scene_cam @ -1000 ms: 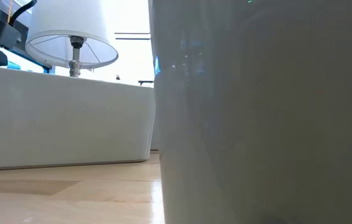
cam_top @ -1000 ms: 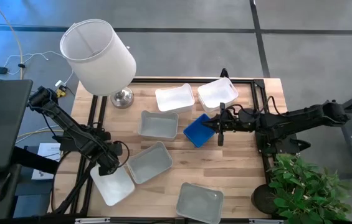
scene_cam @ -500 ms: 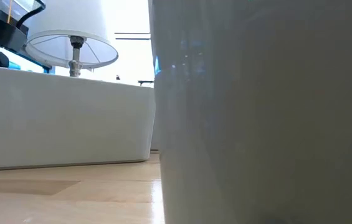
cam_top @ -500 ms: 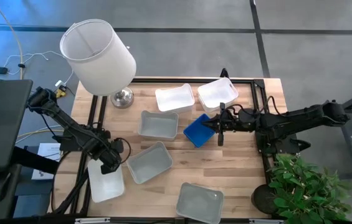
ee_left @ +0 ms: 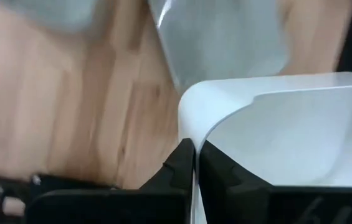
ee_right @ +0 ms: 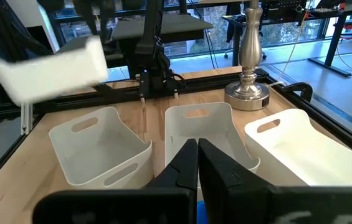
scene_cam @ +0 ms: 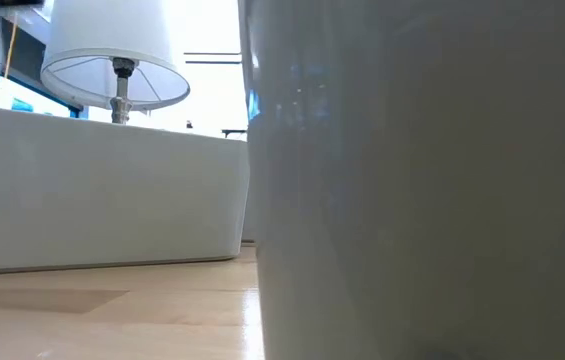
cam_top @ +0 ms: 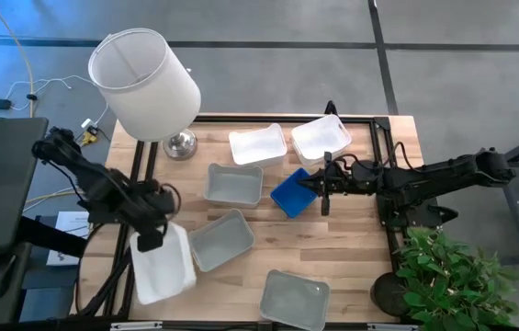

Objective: Stack baskets by color
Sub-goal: Stack the bottom white bin on top of the top left white bin

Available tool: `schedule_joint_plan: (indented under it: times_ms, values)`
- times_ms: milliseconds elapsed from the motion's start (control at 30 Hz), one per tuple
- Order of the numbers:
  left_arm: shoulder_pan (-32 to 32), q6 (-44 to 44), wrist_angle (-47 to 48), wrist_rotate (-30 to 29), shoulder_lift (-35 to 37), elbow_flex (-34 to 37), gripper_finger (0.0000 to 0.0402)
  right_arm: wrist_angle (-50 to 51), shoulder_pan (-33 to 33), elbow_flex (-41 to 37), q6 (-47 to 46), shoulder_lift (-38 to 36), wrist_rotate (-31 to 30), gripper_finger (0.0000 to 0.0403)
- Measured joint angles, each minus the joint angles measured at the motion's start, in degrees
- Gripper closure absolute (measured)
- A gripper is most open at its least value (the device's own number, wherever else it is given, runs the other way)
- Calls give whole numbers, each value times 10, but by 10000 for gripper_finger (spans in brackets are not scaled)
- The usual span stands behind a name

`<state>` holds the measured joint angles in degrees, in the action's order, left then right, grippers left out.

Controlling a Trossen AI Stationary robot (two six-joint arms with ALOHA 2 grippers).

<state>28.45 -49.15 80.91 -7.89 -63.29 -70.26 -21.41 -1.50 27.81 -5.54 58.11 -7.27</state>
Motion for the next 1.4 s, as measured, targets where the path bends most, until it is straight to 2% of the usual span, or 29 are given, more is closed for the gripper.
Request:
schedule_joint_plan:
  times_ms: [133,233,433,533,633,700,767,967,1100,1400]
  values:
    - [0,5,4,-91,0,-91,401,2,0,0,0,0,0,403]
    - [-11,41,-7,-170,-5,-135,401,2,0,0,0,0,0,403]
    - [-86,167,-105,-298,-21,-142,401,-4,0,0,2,0,2,403]
    - [-127,251,-243,-326,-26,-104,401,-8,0,0,2,0,11,403]
    - [-162,320,-393,-285,-26,-44,401,-11,-2,0,4,0,18,403]
    - [-184,328,-458,-258,-24,5,401,-11,-5,0,5,0,18,403]
    - [-201,316,-503,-257,-18,55,401,-5,-9,0,7,0,18,403]
    - [-250,293,-655,-313,12,172,401,-1,-13,0,15,-5,19,403]
    - [-282,289,-703,-325,-13,200,401,0,-13,0,16,-14,18,403]
    - [-297,318,-923,-427,-53,269,401,72,-13,0,5,-44,-14,403]
